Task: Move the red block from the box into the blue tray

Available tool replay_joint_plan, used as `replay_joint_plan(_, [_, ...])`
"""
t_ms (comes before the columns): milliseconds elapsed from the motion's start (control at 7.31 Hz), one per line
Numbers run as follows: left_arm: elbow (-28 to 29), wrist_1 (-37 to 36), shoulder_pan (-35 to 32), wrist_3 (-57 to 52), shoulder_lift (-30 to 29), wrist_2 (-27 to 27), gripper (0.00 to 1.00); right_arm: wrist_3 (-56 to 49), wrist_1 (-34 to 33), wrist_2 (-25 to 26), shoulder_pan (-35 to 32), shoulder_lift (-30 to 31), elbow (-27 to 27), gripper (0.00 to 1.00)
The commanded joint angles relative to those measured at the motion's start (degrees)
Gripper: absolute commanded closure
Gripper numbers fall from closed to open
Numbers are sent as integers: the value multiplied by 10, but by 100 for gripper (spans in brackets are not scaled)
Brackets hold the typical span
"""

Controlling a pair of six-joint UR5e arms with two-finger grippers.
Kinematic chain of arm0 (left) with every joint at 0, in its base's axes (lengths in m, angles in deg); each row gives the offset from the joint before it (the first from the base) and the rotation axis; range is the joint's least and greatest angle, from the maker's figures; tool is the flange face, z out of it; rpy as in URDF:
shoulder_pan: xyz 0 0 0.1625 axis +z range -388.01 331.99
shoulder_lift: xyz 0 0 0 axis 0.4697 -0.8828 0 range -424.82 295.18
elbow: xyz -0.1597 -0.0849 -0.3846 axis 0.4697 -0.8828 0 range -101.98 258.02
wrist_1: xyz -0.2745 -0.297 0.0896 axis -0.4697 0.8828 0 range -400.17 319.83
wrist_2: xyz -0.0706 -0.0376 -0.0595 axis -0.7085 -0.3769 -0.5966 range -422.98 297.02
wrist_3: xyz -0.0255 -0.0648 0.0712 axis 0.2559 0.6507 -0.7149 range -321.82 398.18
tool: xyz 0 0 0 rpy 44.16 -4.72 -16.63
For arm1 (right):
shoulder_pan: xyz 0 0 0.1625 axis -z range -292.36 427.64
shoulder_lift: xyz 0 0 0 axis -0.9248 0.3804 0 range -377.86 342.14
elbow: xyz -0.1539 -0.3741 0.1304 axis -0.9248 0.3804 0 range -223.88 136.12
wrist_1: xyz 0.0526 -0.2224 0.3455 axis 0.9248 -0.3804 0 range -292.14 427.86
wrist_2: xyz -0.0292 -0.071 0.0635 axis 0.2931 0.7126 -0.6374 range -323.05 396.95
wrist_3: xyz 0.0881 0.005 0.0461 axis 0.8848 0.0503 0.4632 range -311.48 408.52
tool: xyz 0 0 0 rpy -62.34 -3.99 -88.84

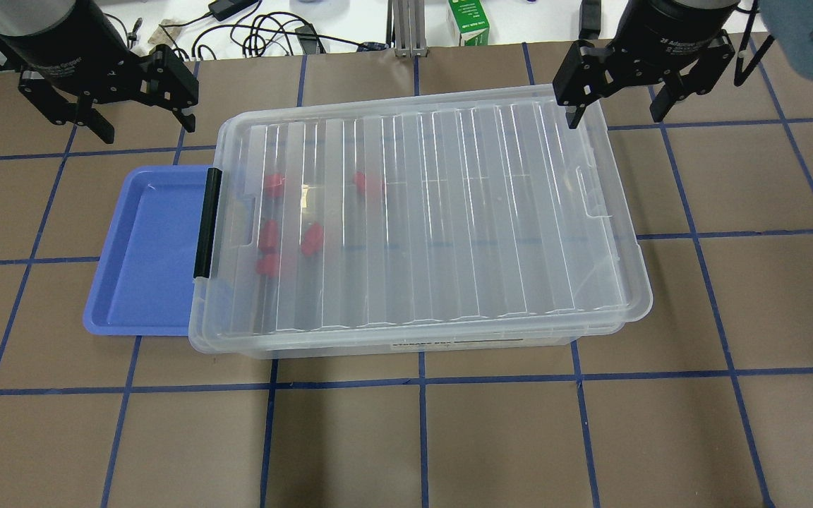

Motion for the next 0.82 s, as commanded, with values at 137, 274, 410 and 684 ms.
replay_joint_plan(137, [0,-1,1,0,-1,0,0,-1,-1,1,0,-1,0,0])
replay_joint_plan(274, [0,-1,0,0,-1,0,0,-8,-12,3,0,-6,-7,0])
replay_joint_plan(410, [0,-1,0,0,-1,0,0,-59,-15,7,9,-11,-22,0])
replay_joint_plan(684, [0,-1,0,0,-1,0,0,-94,-97,7,53,-26,-96,0])
